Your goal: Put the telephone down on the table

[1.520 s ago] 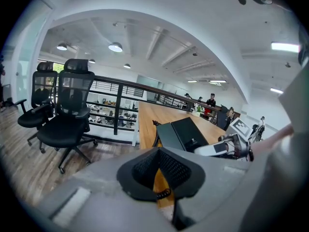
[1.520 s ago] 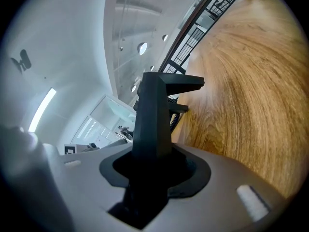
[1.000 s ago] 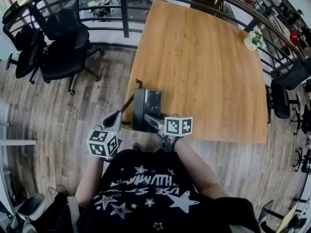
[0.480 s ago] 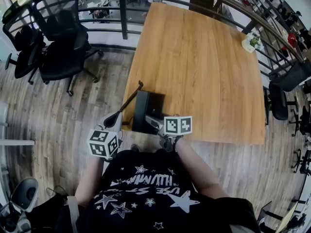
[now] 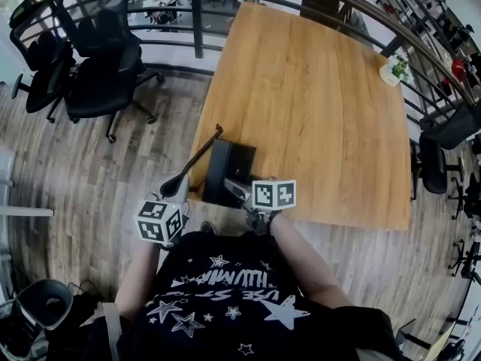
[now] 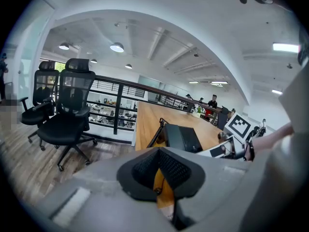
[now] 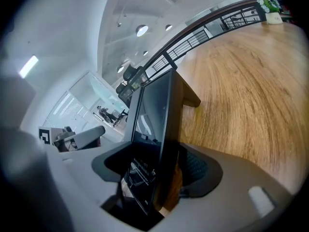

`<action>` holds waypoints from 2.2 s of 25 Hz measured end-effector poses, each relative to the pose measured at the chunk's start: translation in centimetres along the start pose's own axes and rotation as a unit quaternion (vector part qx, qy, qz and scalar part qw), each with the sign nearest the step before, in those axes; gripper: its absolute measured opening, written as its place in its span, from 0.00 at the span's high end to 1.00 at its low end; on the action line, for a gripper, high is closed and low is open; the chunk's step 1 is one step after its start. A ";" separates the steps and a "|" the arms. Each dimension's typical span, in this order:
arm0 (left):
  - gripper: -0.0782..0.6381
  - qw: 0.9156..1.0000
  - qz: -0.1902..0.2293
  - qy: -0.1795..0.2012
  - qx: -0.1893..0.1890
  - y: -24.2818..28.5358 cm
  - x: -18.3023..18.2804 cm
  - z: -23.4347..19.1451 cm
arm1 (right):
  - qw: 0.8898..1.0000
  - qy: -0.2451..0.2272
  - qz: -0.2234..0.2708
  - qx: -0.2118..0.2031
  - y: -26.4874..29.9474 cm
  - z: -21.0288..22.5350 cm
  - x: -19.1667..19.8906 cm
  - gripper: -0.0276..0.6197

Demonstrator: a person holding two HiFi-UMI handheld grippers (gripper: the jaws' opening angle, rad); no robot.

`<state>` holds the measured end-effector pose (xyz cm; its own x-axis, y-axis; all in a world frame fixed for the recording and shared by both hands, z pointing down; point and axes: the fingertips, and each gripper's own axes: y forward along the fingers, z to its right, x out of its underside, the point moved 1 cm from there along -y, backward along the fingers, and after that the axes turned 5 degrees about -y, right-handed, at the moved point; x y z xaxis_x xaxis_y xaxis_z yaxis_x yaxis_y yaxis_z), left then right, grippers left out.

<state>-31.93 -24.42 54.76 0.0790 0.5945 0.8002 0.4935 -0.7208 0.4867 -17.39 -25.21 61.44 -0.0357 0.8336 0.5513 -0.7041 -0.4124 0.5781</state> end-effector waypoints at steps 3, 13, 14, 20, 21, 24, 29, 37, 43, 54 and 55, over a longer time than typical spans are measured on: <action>0.89 1.000 0.004 -0.003 -0.012 0.0 0.0 0.1 | 1.000 -0.005 -0.001 -0.001 -0.5 0.2 0.0 0.50; 0.89 0.997 0.031 -0.025 -0.067 -1.0 -0.3 0.9 | 0.998 -0.056 0.001 -0.031 -3.0 0.8 -2.2 0.56; 0.89 0.996 0.035 -0.027 -0.074 -1.2 -0.3 1.1 | 0.998 -0.061 0.004 -0.033 -3.2 0.9 -2.7 0.57; 0.89 0.991 0.052 -0.041 -0.113 -2.0 0.4 2.8 | 0.996 -0.083 0.020 -0.028 -4.8 2.5 -4.4 0.67; 0.89 0.991 0.053 -0.043 -0.118 -2.0 0.6 3.2 | 0.996 -0.086 0.022 -0.028 -5.2 2.7 -4.5 0.68; 0.89 0.988 0.059 -0.052 -0.134 -2.2 1.2 4.5 | 0.994 -0.100 0.021 -0.034 -6.3 3.2 -4.8 0.73; 0.89 0.982 0.072 -0.066 -0.163 -2.4 2.2 7.0 | 0.993 -0.104 0.017 -0.060 -7.7 4.2 -5.2 0.79; 0.89 0.969 0.087 -0.095 -0.212 -4.0 4.7 10.9 | 0.986 -0.141 -0.009 -0.084 -10.2 5.0 -4.1 0.96; 0.89 0.953 0.091 -0.138 -0.254 -5.1 8.8 13.6 | 0.973 -0.183 -0.056 -0.127 -11.3 5.1 -1.4 0.96; 0.89 0.928 0.098 -0.177 -0.312 -8.3 12.3 16.2 | 0.958 -0.198 -0.106 -0.181 -11.3 4.0 1.5 0.96; 0.89 0.928 0.099 -0.177 -0.314 -8.6 12.2 16.2 | 0.957 -0.199 -0.105 -0.183 -11.3 3.8 1.4 0.96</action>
<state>-21.20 -5.23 54.71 0.4492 0.4279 0.7843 -0.1533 -0.8279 0.5395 -6.80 -20.72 57.95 0.3558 0.6486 0.6729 -0.8698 -0.0337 0.4923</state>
